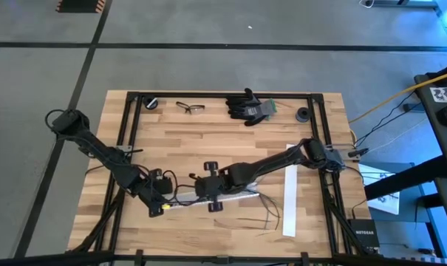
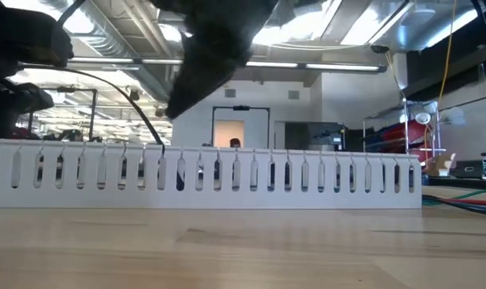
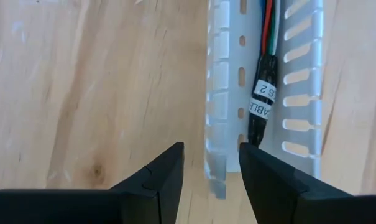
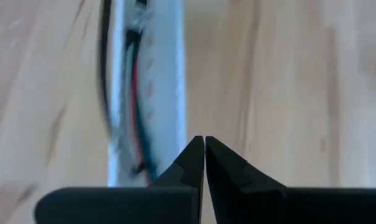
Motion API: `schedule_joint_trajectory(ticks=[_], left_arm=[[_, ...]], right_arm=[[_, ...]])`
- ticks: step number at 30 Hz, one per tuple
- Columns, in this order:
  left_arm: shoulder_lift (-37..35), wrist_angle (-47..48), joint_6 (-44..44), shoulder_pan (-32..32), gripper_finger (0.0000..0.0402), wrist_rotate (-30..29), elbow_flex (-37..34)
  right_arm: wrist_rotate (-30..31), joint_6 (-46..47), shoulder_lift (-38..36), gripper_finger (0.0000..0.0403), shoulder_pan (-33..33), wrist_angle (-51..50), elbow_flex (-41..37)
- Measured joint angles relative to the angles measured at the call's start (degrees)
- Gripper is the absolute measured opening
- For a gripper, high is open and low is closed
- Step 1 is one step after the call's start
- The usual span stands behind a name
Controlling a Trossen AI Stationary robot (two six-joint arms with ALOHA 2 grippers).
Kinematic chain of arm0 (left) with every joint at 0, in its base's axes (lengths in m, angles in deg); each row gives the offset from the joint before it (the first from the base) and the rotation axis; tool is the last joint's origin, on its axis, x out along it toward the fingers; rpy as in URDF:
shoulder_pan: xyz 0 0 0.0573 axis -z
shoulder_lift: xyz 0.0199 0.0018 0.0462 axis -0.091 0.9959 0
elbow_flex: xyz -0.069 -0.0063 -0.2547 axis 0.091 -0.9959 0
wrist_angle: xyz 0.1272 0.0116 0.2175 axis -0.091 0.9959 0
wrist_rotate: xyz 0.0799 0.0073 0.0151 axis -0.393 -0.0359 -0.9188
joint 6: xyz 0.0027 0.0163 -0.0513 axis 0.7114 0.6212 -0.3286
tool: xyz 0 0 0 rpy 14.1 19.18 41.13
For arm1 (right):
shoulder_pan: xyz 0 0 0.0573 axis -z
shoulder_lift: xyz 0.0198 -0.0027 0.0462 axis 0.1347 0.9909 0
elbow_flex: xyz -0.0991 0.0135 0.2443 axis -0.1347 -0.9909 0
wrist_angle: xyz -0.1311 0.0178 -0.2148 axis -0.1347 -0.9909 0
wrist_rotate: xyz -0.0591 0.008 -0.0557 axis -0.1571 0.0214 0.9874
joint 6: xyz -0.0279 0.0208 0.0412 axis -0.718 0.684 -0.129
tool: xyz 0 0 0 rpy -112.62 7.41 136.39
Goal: Ziptie cables
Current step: Adjust the cable duct
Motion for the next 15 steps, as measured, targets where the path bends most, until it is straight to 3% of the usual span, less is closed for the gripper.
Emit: schedule_joint_trajectory(ticks=[4, 8, 15], left_arm=[[0.0, 0.1, 0.0, 0.0, 0.0140, 0.0, 0.0], [0.0, 0.0, 0.3, 0.0, 0.0140, -1.0, 0.0], [0.0, -0.1, 0.5, 0.0, 0.0140, -1.2, 0.0]], right_arm=[[-4.4, 2.5, -0.1, 0.0001, -1.1, -3.5, 0.8], [-7.0, 3.4, 0.6, 0.0001, -2.2, -0.1, 0.8], [-5.2, 4.1, 0.8, 0.0000, -2.2, 6.6, -2.0]])
